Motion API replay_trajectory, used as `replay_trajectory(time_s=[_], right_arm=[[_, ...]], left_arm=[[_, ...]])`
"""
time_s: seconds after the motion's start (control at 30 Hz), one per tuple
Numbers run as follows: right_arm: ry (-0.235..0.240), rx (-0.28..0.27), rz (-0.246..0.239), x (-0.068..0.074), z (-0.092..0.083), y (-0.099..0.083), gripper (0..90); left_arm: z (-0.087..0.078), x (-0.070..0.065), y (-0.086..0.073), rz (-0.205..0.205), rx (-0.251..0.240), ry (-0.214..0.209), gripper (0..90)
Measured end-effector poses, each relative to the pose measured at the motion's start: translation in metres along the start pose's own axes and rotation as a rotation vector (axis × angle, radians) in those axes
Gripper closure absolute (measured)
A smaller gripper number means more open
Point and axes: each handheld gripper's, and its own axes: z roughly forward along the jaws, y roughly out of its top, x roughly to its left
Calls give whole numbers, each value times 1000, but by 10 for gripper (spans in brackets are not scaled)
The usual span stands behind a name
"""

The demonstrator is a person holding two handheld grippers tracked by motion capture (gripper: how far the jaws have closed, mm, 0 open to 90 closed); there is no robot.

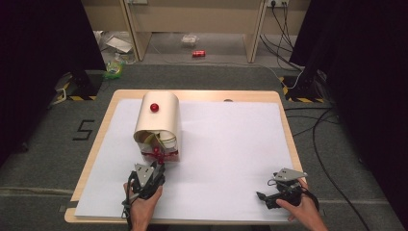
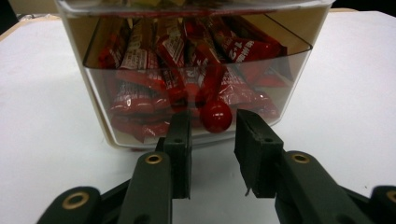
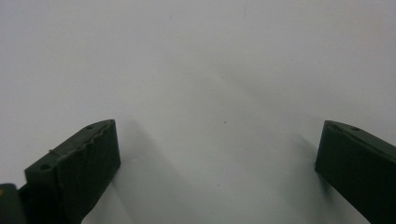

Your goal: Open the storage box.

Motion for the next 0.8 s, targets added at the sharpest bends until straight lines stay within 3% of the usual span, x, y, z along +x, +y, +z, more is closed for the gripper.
replay_trajectory(time_s=[0.53, 0.8], right_arm=[[0, 0, 0, 0, 0, 0, 4], [0, 0, 0, 0, 0, 0, 4]], left_arm=[[5, -11, 0, 8, 4, 75, 727], [4, -11, 0, 14, 5, 72, 735]])
